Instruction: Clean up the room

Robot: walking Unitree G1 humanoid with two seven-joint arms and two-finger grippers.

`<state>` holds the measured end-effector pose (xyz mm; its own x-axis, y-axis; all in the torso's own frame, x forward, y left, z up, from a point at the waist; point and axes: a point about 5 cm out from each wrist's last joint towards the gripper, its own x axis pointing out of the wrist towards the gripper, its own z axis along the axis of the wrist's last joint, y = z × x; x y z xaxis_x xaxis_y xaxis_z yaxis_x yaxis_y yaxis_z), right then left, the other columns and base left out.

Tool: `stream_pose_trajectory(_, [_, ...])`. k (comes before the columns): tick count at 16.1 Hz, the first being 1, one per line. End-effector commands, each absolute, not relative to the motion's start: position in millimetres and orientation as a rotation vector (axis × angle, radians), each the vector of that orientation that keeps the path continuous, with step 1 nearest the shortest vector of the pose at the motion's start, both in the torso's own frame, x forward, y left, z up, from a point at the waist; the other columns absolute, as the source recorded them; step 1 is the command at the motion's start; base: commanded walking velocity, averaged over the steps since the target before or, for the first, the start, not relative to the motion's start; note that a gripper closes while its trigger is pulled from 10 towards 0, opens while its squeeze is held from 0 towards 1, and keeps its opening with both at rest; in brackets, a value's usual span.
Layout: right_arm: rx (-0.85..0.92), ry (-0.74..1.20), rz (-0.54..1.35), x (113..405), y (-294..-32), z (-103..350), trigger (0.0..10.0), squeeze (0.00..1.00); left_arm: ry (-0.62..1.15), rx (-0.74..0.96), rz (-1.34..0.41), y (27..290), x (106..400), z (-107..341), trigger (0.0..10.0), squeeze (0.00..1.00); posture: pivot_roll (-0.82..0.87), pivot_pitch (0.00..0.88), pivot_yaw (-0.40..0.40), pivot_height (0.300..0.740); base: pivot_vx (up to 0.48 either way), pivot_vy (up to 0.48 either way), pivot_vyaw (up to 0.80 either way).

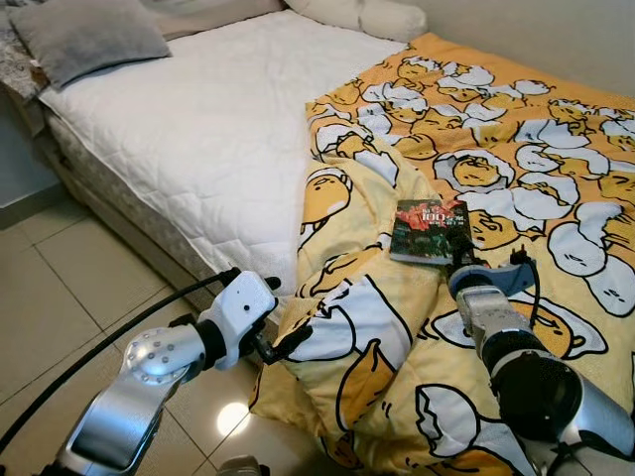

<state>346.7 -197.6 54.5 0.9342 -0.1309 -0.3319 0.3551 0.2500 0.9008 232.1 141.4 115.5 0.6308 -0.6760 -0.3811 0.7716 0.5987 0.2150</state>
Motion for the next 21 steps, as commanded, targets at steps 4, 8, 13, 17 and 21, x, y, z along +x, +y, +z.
stream_pose_trajectory(4, [1.287, 0.170, -0.301, 357, -192, 68, 0.0, 0.00, 0.269, 0.382, -0.837, 141, 230, 119, 10.0, 0.69, 0.26, 0.000, -0.032, 0.740, 0.000, 0.000, 0.00])
stream_pose_trajectory(8, [1.275, 0.175, -0.296, 358, -191, 69, 0.0, 0.00, 0.260, 0.377, -0.823, 141, 234, 121, 10.0, 0.69, 0.25, 0.000, -0.033, 0.740, 0.000, 0.000, 0.00])
stream_pose_trajectory(13, [1.263, 0.191, -0.292, 358, -188, 69, 0.0, 0.00, 0.246, 0.373, -0.815, 139, 239, 124, 10.0, 0.69, 0.25, 0.000, -0.033, 0.740, 0.000, 0.000, 0.00])
stream_pose_trajectory(17, [1.237, 0.220, -0.282, 358, -184, 67, 0.0, 0.00, 0.243, 0.347, -0.843, 138, 238, 126, 10.0, 0.69, 0.25, 0.000, -0.044, 0.740, 0.000, 0.000, 0.00])
stream_pose_trajectory(21, [1.227, 0.237, -0.288, 356, -184, 64, 0.0, 0.00, 0.234, 0.266, -0.896, 133, 235, 129, 10.0, 0.69, 0.24, 0.000, -0.043, 0.740, 0.000, 0.000, 0.00])
